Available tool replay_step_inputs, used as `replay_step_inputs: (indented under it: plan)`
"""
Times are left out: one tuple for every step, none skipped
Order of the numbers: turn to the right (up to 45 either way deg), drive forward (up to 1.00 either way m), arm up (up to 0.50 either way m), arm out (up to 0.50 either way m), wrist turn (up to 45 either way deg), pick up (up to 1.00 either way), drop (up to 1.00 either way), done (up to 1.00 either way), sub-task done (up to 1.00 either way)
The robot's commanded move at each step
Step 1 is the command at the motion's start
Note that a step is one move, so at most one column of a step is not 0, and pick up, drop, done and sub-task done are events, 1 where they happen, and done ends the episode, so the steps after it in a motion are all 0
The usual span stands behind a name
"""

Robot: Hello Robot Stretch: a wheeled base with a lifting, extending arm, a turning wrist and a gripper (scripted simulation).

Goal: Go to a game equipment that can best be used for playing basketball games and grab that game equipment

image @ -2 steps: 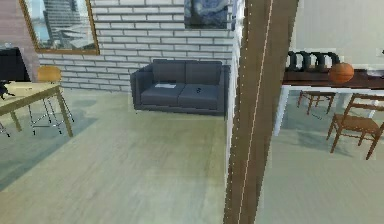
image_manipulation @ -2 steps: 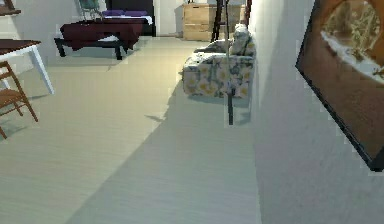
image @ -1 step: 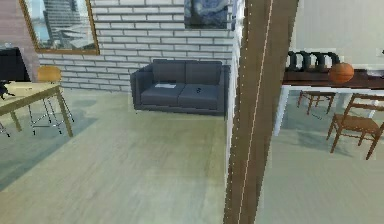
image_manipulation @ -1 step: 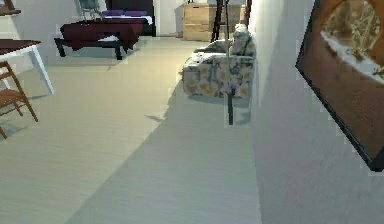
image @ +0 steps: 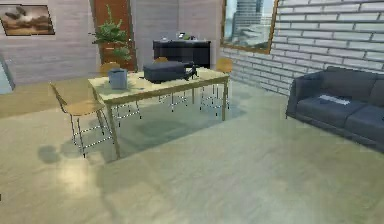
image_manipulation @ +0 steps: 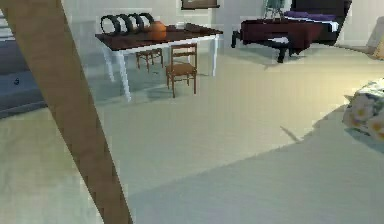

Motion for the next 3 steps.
replay_step_inputs:
  plan:
    - [45.0,0.00,0.00,0.00,0.0,0.00,0.00,0.00,0.00]
    - [-45.0,0.00,0.00,0.00,0.0,0.00,0.00,0.00,0.00]
    - [-45.0,0.00,0.00,0.00,0.0,0.00,0.00,0.00,0.00]
